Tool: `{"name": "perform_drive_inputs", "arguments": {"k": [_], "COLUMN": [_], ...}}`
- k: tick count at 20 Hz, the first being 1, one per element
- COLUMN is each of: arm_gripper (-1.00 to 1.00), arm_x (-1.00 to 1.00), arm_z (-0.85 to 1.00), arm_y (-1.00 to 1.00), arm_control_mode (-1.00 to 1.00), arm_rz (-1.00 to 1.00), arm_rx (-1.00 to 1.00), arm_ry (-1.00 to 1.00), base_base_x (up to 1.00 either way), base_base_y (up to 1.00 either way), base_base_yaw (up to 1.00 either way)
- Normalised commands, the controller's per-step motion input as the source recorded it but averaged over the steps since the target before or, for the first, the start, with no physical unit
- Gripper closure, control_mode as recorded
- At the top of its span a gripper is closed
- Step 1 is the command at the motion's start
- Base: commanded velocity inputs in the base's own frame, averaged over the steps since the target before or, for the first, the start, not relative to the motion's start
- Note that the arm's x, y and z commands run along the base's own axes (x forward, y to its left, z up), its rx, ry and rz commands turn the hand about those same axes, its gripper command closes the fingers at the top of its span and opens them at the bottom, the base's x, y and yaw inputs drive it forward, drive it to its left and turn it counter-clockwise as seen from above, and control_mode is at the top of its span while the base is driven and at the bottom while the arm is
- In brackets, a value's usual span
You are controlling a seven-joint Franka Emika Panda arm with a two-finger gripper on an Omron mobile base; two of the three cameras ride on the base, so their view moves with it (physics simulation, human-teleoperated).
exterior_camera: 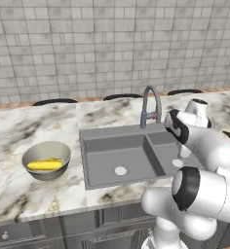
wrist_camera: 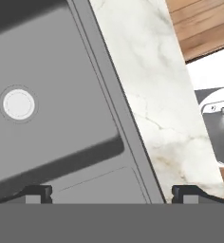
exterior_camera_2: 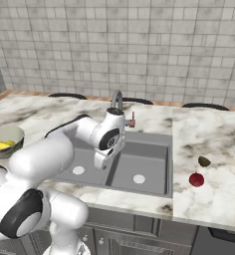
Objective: There is a mixed pile of frozen fruits and vegetables on the counter. Locate all the frozen vegetables and place the items in a bowl on the counter. Take all the frozen fruits and defrost them in a running sink.
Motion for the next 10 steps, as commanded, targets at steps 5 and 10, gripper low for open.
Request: {"name": "perform_drive_inputs", "arguments": {"k": [5, 10], "arm_gripper": [-1.0, -1.0], "arm_x": [0.3, 0.39], "arm_z": [-0.03, 0.0], "arm_y": [-0.76, -0.71], "arm_control_mode": [-1.0, -1.0], "arm_rz": [-0.1, -0.16], "arm_rx": [0.01, 0.0], "arm_ry": [0.0, 0.0], "base_base_x": [0.0, 0.0], "base_base_y": [0.0, 0.0], "base_base_yaw": [0.0, 0.0]}}
